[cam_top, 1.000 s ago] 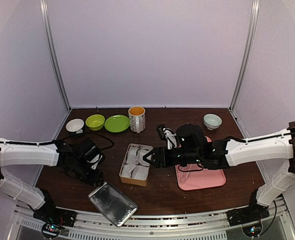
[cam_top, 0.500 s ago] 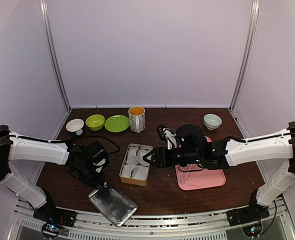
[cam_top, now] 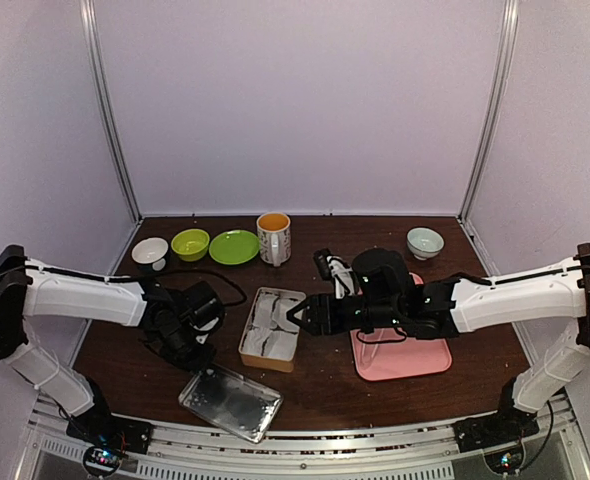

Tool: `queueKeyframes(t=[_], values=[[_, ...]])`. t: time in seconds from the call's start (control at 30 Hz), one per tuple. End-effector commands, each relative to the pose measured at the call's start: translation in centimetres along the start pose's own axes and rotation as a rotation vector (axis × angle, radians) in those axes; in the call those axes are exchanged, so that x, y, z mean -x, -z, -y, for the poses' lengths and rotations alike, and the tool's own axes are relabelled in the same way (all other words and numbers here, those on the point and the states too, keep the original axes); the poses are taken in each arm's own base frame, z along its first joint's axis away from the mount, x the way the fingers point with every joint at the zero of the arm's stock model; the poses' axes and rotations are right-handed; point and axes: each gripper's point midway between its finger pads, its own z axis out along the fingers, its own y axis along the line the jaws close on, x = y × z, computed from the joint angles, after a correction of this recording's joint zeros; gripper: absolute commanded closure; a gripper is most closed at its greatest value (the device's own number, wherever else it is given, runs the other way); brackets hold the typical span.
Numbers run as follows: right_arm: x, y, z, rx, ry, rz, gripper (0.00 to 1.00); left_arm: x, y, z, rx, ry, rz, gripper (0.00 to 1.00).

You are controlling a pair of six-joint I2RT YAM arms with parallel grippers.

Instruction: Pack the chocolate

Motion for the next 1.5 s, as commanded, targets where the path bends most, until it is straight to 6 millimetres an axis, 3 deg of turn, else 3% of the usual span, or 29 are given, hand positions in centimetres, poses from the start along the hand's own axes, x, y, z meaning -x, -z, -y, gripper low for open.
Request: queueKeyframes(t=[0.0, 0.17, 0.33, 0.4, 0.57, 0.67, 0.77, 0.93, 1.07, 1.23, 1.47], values=[[1.0, 1.3, -0.2, -0.004, 0.019, 0.048, 0.43, 0.9, 3.8, 0.1, -0.031, -0.024, 0.072, 1.00], [2.2, 2.8, -1.4, 0.035, 0.053, 0.096, 0.43, 1.1, 7.6, 1.3, -0.124, -0.063, 0.115, 1.00], [4.1, 6.4, -6.1, 0.164, 0.231, 0.178, 0.47, 2.3, 11.1, 2.5, -0.214, -0.056, 0.200, 1.00], [5.1, 7.7, -6.8, 0.149, 0.299, 0.207, 0.45, 2.9, 12.3, 2.7, -0.237, -0.047, 0.257, 1.00], [6.9, 9.8, -6.0, 0.045, 0.329, 0.262, 0.40, 5.8, 15.5, 3.2, -0.320, 0.041, 0.455, 1.00], [8.1, 11.1, -5.2, 0.004, 0.252, 0.294, 0.24, 8.3, 18.1, 2.9, -0.342, 0.092, 0.623, 1.00], [9.0, 12.6, -6.1, 0.073, 0.199, 0.316, 0.14, 10.7, 21.1, 2.0, -0.333, 0.121, 0.819, 1.00], [9.8, 14.2, -8.2, 0.151, 0.214, 0.303, 0.13, 13.5, 26.4, 0.8, -0.322, 0.127, 1.147, 1.00], [9.8, 14.6, -8.5, 0.141, 0.205, 0.268, 0.14, 14.4, 30.7, -0.7, -0.265, 0.149, 1.348, 1.00], [9.7, 15.1, -9.6, 0.210, 0.187, 0.269, 0.14, 14.8, 34.6, -2.9, -0.146, 0.179, 1.525, 1.00], [10.6, 16.3, -10.3, 0.202, 0.445, 0.374, 0.15, 14.8, 38.1, -1.4, -0.188, 0.061, 1.622, 1.00]])
